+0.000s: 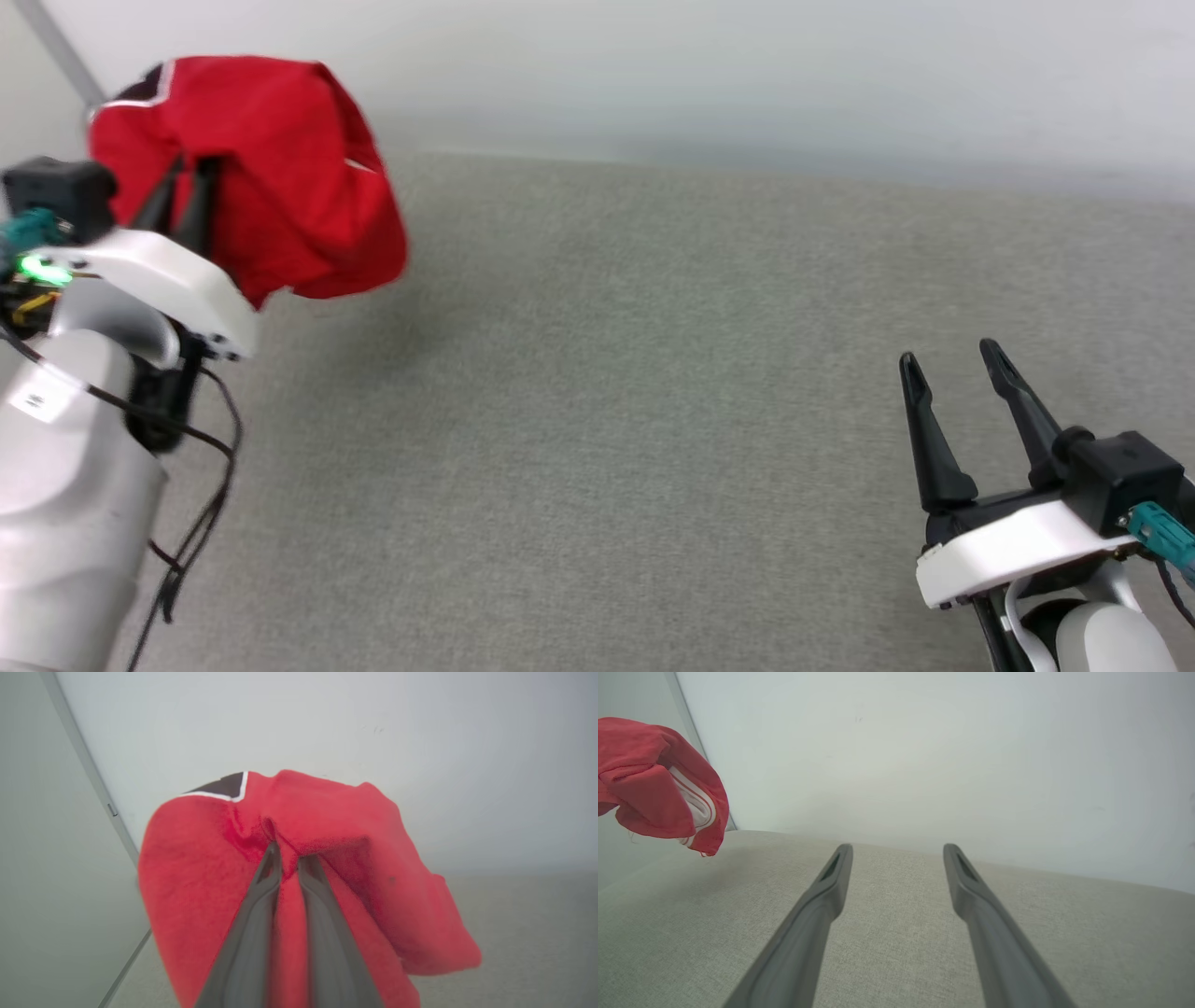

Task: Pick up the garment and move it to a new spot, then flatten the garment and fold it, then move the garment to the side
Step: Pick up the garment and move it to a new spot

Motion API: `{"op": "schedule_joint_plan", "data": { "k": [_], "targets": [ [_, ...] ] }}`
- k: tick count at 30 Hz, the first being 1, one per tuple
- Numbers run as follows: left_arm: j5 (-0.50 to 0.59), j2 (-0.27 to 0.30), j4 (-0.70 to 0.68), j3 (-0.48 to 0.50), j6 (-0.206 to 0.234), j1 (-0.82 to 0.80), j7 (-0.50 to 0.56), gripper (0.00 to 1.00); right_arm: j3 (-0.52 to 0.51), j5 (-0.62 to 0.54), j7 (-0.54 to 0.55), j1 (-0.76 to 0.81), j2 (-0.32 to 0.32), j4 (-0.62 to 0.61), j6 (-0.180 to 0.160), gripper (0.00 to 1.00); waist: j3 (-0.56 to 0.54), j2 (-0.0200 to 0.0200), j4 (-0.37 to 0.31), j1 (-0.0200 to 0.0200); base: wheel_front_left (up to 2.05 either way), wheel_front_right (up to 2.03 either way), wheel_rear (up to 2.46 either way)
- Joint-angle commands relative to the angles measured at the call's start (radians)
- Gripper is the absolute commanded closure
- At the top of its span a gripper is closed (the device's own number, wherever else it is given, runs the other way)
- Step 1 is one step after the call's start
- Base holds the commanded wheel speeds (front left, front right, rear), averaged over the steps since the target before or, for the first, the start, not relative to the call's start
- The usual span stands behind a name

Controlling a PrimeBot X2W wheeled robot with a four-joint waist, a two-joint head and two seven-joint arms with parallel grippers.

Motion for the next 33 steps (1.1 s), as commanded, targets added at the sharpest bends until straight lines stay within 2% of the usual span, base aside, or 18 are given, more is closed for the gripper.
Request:
{"op": "schedule_joint_plan", "data": {
  "k": [1,8,15,23,30,31,32,33],
  "targets": [
    [-0.002,-0.017,-0.036,-0.009,0.009,0.026,-0.016,1.0,-0.003,0.012,0.002,0.022,0.0,-0.002,0.0,0.0,-0.05,0.0,-0.048,0.0001,0.0,0.0,0.0],
    [-0.003,-0.11,-0.212,-0.058,0.04,0.129,-0.036,1.0,-0.008,0.017,0.023,0.063,0.0,-0.025,0.0,0.0,-0.082,0.0,-0.152,0.0001,0.0,0.0,0.0],
    [0.009,-0.216,-0.347,-0.188,0.025,0.249,-0.005,1.0,-0.039,0.024,0.037,0.089,0.0,-0.059,0.0,0.0,-0.039,0.0,-0.213,0.0001,0.0,0.0,0.0],
    [0.012,-0.295,-0.343,-0.374,-0.017,0.407,0.077,1.0,-0.024,0.032,0.03,0.057,0.0,-0.069,0.0,0.0,0.026,0.0,-0.241,0.0001,0.0,0.0,0.0],
    [0.023,-0.331,-0.324,-0.467,-0.034,0.477,0.081,1.0,-0.029,0.028,0.02,0.048,0.0,-0.058,0.0,0.0,0.044,0.0,-0.219,0.0001,0.0,0.0,0.0],
    [0.026,-0.334,-0.325,-0.469,-0.033,0.474,0.073,0.56,-0.028,0.026,0.02,0.046,0.0,-0.055,0.0,0.0,0.04,0.0,-0.214,0.0001,0.0,0.0,0.0],
    [0.032,-0.337,-0.33,-0.474,-0.034,0.469,0.066,0.0,-0.028,0.025,0.02,0.046,0.0,-0.052,0.0,0.0,0.035,0.0,-0.209,0.0001,0.0,0.0,0.0],
    [0.043,-0.338,-0.336,-0.476,-0.032,0.46,0.053,0.0,-0.029,0.024,0.02,0.047,0.0,-0.049,0.0,0.0,0.027,0.0,-0.203,0.0001,0.0,0.0,0.0]
  ]
}}
